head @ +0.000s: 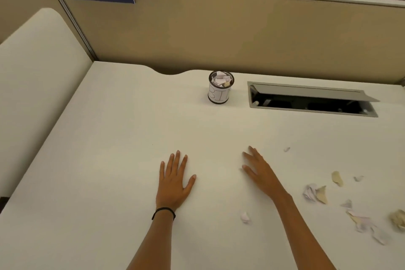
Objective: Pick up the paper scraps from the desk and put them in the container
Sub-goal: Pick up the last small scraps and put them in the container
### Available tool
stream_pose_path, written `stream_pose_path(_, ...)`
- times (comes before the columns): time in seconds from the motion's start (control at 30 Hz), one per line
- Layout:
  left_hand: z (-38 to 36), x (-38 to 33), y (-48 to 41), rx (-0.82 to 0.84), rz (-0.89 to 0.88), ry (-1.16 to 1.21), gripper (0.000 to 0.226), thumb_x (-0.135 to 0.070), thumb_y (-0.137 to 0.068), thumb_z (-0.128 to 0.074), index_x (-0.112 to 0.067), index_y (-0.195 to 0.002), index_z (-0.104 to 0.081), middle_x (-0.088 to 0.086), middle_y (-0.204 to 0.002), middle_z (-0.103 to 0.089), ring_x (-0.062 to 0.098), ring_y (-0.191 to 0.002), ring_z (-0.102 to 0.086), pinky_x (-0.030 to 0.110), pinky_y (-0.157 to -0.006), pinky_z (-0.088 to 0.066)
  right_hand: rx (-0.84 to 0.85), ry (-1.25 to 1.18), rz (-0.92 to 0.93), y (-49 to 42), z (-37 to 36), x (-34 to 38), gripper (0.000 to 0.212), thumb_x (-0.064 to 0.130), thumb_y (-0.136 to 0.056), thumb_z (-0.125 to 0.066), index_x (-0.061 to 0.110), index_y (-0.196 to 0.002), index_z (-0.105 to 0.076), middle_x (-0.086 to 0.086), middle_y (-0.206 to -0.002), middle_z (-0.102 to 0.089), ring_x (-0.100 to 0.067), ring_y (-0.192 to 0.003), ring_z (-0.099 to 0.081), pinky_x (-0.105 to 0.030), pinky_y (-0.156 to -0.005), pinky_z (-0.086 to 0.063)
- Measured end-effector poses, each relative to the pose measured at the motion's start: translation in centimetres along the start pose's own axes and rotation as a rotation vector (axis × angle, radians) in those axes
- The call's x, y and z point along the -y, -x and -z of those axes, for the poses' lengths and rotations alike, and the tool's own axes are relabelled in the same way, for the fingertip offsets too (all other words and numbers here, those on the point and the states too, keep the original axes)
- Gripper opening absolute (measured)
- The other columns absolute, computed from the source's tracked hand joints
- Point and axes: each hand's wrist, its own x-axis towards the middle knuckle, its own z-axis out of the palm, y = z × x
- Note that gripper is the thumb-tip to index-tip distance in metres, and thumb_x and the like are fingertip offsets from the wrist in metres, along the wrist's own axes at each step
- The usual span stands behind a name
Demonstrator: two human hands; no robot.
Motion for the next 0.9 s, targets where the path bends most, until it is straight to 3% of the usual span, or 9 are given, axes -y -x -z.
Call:
stream_pose_path(0.07, 0.0, -0.1, 0.0, -0.006, -0.002, 0.003, 0.067, -0.060, -0.090, -0.016, -0.029, -0.149, -0.006, -0.005, -0.159, 0.001, 0.011, -0.145, 0.007, 0.036, -0.118, 0.011, 0.006, 0.006, 0.055, 2.8, -0.9, -0.2, 0.047, 0.032, -0.098, -0.044, 0.026, -0.143, -0.033, 0.020, -0.153, -0.010, 0.001, -0.144, -0.006, -0.016, -0.116, -0.003)
stream_pose_path(0.23, -0.1, 0.0, 0.2, -0.005, -0.005, -0.018, 0.069, -0.062, -0.089, -0.011, -0.029, -0.149, -0.003, -0.006, -0.158, 0.004, 0.011, -0.145, 0.009, 0.038, -0.118, 0.008, 0.078, 0.048, 0.091, 8.5, -2.1, -0.2, 0.048, 0.038, -0.098, -0.039, 0.030, -0.144, -0.030, 0.027, -0.151, -0.004, 0.008, -0.142, -0.002, -0.015, -0.116, -0.004)
stream_pose_path(0.3, -0.1, 0.0, 0.2, -0.005, -0.010, -0.009, 0.069, -0.060, -0.089, -0.010, -0.027, -0.149, -0.007, -0.004, -0.158, 0.001, 0.012, -0.145, 0.008, 0.039, -0.118, 0.008, 0.102, 0.046, 0.096, 10.3, -2.6, -0.3, 0.050, 0.044, -0.096, -0.041, 0.035, -0.144, -0.028, 0.029, -0.152, -0.001, 0.014, -0.140, 0.002, -0.007, -0.112, -0.002)
stream_pose_path(0.37, -0.1, -0.1, 0.4, -0.001, -0.015, 0.004, 0.070, -0.059, -0.089, -0.010, -0.025, -0.150, -0.012, -0.002, -0.159, -0.002, 0.013, -0.145, 0.006, 0.038, -0.118, 0.008, 0.113, 0.021, 0.101, 11.9, -3.3, 0.0, 0.050, 0.045, -0.094, -0.044, 0.037, -0.142, -0.031, 0.030, -0.152, -0.002, 0.016, -0.138, 0.001, 0.002, -0.107, -0.002)
stream_pose_path(0.43, -0.1, -0.1, 0.6, 0.000, -0.025, 0.005, 0.071, -0.059, -0.089, -0.009, -0.024, -0.150, -0.013, -0.002, -0.159, -0.003, 0.014, -0.145, 0.007, 0.038, -0.118, 0.008, 0.108, 0.006, 0.107, 13.1, -4.1, 0.2, 0.048, 0.040, -0.095, -0.046, 0.035, -0.141, -0.035, 0.025, -0.153, -0.005, 0.012, -0.140, -0.003, 0.002, -0.107, -0.005)
stream_pose_path(0.53, -0.1, -0.3, 0.8, -0.001, -0.026, 0.002, 0.074, -0.062, -0.088, -0.006, -0.023, -0.150, -0.012, -0.001, -0.159, -0.003, 0.015, -0.145, 0.006, 0.039, -0.119, 0.006, 0.082, -0.096, 0.077, 14.4, -5.4, 0.4, 0.044, 0.030, -0.095, -0.051, 0.036, -0.137, -0.040, 0.022, -0.152, -0.017, 0.010, -0.138, -0.017, 0.000, -0.109, -0.017)
stream_pose_path(0.63, -0.1, -0.4, 0.9, -0.008, -0.033, -0.006, 0.078, -0.066, -0.086, 0.000, -0.023, -0.150, -0.012, -0.002, -0.158, -0.002, 0.016, -0.146, 0.005, 0.038, -0.119, 0.006, -0.030, -0.040, 0.039, 15.5, -6.2, 1.1, 0.038, 0.045, -0.087, -0.059, 0.049, -0.123, -0.050, 0.031, -0.134, -0.046, 0.016, -0.114, -0.051, -0.003, -0.090, -0.042)
stream_pose_path(0.7, -0.1, -0.4, 1.0, -0.005, -0.029, -0.003, 0.073, -0.062, -0.087, -0.005, -0.023, -0.150, -0.012, -0.001, -0.159, -0.003, 0.015, -0.146, 0.006, 0.038, -0.119, 0.006, -0.088, 0.010, 0.022, 15.9, -7.0, 1.1, 0.030, 0.043, -0.085, -0.062, 0.046, -0.115, -0.059, 0.033, -0.123, -0.055, 0.018, -0.105, -0.055, 0.002, -0.080, -0.042)
stream_pose_path(0.9, -0.1, -0.6, 1.7, -0.008, -0.025, 0.013, 0.071, -0.058, -0.088, -0.008, -0.023, -0.150, -0.014, -0.002, -0.159, -0.004, 0.013, -0.145, 0.005, 0.037, -0.119, 0.005, -0.151, 0.031, 0.015, 15.7, -7.7, 1.8, 0.017, 0.030, -0.092, -0.054, 0.041, -0.101, -0.064, 0.023, -0.106, -0.062, 0.016, -0.101, -0.055, -0.005, -0.083, -0.041)
